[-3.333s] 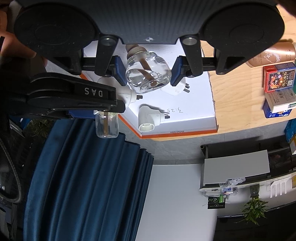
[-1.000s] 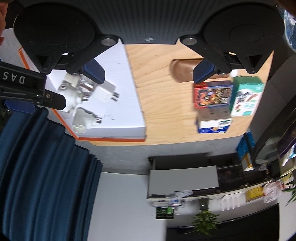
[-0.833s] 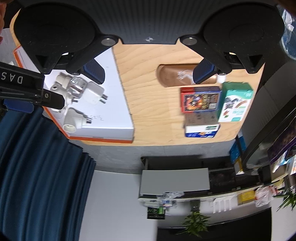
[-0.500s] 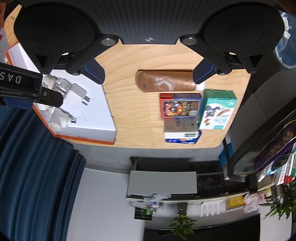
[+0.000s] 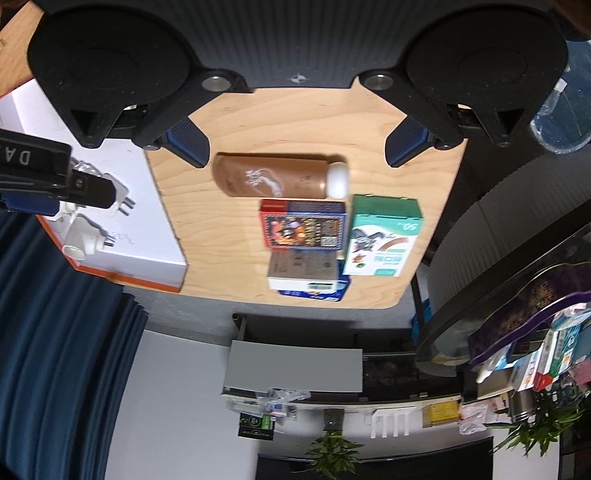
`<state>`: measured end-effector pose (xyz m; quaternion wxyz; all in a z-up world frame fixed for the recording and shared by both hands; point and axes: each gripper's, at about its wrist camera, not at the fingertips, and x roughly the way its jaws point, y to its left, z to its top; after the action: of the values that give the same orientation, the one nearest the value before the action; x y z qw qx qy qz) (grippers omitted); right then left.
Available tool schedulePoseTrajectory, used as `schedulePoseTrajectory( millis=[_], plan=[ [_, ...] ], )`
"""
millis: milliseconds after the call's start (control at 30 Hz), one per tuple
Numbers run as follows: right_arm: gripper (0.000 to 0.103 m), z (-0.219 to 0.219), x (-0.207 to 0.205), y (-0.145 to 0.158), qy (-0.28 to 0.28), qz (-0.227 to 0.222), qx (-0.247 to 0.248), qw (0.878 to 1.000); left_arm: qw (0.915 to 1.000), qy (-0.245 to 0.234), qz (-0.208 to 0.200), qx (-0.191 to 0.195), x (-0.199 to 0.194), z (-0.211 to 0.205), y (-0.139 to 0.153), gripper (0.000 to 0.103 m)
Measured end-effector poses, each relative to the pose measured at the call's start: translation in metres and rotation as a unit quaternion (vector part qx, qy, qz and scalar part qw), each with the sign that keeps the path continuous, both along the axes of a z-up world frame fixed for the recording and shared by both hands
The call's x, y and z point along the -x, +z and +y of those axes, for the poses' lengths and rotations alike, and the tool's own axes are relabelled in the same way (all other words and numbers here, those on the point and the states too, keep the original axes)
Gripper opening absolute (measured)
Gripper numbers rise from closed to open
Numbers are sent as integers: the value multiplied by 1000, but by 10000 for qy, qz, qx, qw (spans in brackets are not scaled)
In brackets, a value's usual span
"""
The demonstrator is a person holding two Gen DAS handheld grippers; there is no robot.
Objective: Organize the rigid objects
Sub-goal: 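Move both tools back to the table toward the bandage box and brown tube, then grasp the green bandage box with the left tool while the right tool grasps the brown tube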
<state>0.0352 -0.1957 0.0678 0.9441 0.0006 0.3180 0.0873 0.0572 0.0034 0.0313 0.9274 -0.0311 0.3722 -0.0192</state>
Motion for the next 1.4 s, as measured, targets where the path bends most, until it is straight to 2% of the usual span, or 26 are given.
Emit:
schedulePoseTrajectory(
  millis=[300, 700, 1000, 1133, 1400],
  plan=[
    [90, 13, -3, -9, 172, 125, 66, 9998, 9998, 185, 68, 82, -3, 20, -5, 103],
    [90, 24, -7, -16, 357, 209, 106, 9991, 9991, 413, 87, -8, -15, 38, -12, 103],
    [90, 23, -8, -18, 391, 238, 97, 9989, 9979, 536, 151, -332, -69, 66, -26, 103],
    [90, 25, -10, -19, 460, 246, 97, 9986, 9983, 439, 266, -277, -96, 70, -34, 103],
    [90, 36, -15, -25, 977, 246, 163, 9948, 9981, 360, 297, -404, -128, 77, -50, 103]
  ],
)
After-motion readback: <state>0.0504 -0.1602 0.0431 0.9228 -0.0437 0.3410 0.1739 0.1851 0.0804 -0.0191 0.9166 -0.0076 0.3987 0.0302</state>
